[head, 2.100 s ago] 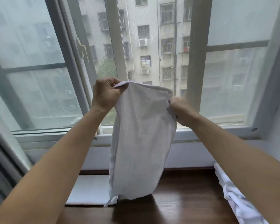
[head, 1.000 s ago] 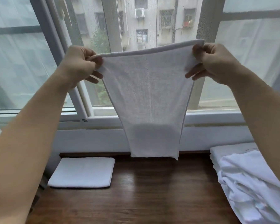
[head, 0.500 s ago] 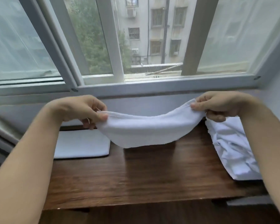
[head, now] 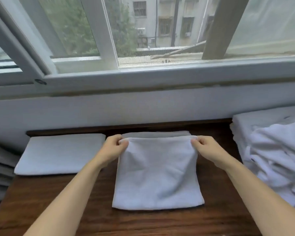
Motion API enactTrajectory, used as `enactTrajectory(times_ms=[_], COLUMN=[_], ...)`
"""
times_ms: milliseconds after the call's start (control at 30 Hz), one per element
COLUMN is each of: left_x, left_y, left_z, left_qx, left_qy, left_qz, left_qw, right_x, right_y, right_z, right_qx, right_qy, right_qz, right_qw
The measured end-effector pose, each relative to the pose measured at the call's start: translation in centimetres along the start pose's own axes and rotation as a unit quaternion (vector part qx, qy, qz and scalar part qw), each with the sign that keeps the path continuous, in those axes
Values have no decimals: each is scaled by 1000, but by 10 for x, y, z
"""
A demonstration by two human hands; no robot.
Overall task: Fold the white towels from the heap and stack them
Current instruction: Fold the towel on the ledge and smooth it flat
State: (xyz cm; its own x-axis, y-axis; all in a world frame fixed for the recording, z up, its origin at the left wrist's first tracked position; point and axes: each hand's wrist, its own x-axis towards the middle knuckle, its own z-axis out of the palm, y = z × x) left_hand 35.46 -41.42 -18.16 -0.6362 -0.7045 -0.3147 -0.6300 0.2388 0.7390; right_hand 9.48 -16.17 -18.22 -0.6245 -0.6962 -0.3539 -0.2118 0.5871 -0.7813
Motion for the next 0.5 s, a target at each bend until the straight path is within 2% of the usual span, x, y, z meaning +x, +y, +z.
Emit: enactTrajectory(times_ms=[100,233,367,500], left_x=[27,45,25,-24], left_y=[-31,-60,-53,-49], left_z=[35,67,90,99], left_qx=[-1,51,71,62], left_qy=[57,116,124,71], left_qz=[-45,-87,-84,-99], left_qw=[997,988,986,991], right_x=[31,53,47,12], right_y=[20,26,29,44], right_z=[26,56,83,91], right_qx=[26,-9,-80,-109], right_qy=[37,58,52,-6], right_qz=[36,71,84,102], right_qw=[998,996,992,989])
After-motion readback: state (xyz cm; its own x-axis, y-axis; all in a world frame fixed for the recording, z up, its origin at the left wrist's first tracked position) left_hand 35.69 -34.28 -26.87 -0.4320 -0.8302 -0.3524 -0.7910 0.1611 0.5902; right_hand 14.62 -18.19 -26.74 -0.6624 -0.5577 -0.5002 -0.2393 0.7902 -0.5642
